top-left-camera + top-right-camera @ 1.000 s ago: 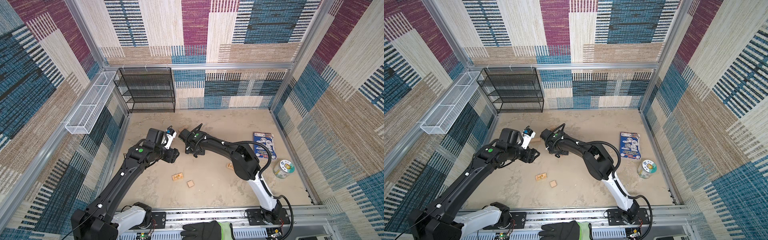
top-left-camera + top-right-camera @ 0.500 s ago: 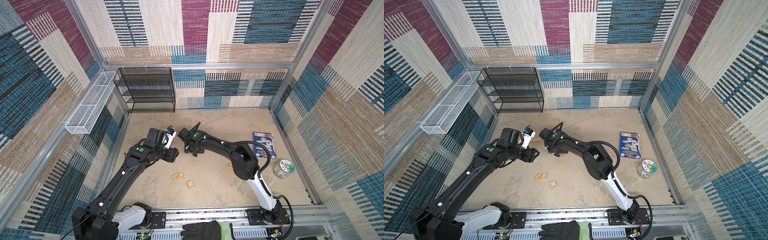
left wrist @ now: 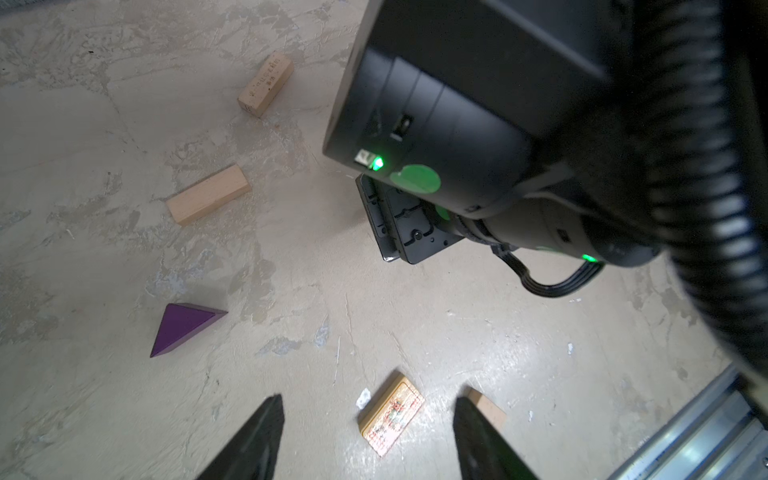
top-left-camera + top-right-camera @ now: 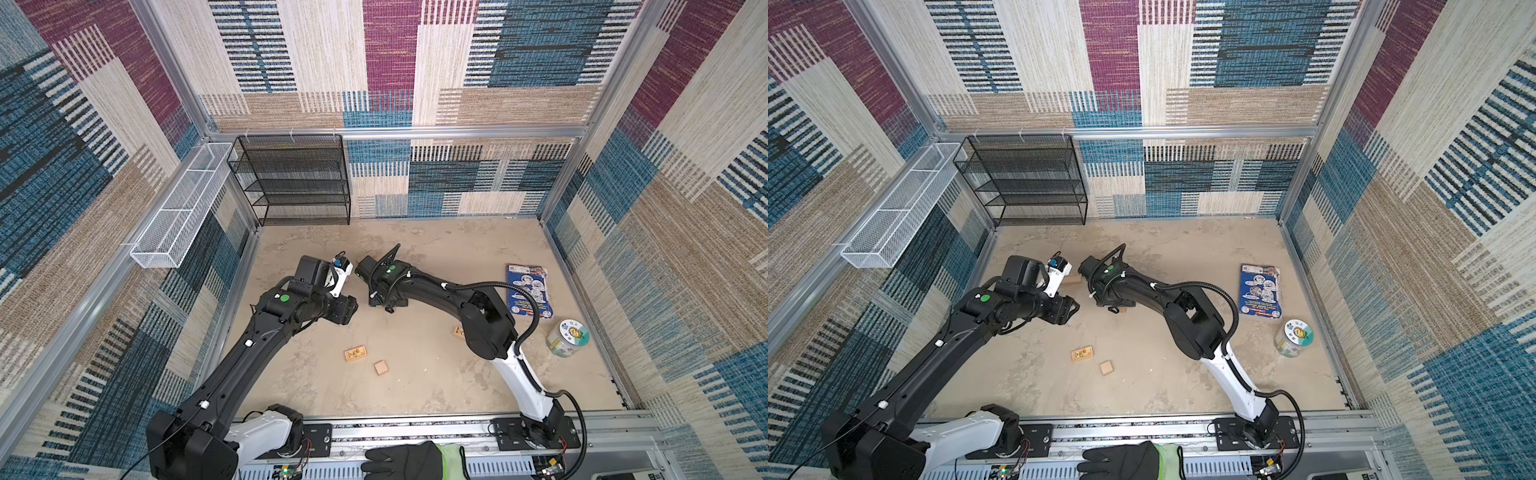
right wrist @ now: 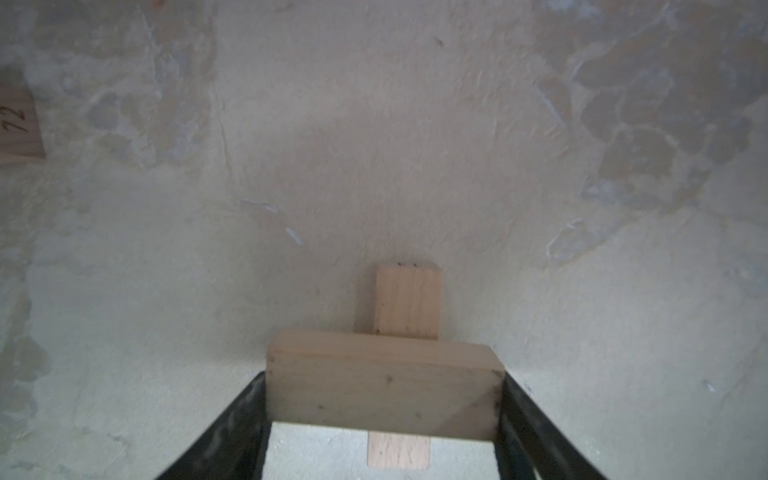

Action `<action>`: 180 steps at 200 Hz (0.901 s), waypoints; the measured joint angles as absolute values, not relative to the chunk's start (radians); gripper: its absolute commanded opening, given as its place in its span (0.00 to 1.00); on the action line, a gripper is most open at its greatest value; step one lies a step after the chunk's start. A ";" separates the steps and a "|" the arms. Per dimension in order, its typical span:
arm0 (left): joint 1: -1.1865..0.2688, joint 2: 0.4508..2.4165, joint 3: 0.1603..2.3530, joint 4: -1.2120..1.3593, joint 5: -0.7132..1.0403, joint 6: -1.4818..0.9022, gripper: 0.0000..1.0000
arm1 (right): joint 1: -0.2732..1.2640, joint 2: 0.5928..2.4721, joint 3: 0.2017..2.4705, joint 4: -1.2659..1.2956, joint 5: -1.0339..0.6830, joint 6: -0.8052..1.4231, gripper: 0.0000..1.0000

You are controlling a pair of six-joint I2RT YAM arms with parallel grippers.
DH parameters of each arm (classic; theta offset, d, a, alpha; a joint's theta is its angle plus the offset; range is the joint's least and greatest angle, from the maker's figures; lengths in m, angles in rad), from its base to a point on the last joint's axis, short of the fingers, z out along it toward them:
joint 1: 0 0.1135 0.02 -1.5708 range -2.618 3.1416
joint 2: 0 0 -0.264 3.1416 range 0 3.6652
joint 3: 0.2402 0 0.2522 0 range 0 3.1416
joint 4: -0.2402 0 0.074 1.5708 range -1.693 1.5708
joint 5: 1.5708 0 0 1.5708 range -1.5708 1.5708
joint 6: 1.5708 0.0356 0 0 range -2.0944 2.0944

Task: Build the wood block tower
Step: 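Lower the flat block crosswise onto the upright block with the right gripper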

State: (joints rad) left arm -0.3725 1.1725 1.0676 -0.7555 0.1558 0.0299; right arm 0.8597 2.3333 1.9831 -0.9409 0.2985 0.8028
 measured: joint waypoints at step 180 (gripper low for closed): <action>-0.373 1.187 1.068 -0.758 0.134 0.030 0.69 | 0.845 2.324 1.954 -0.925 0.280 0.804 0.80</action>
State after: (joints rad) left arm -0.3725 1.1873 1.0683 -0.7582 0.1341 0.0299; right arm 0.8452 2.3238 1.9537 -0.9245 0.2798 0.8036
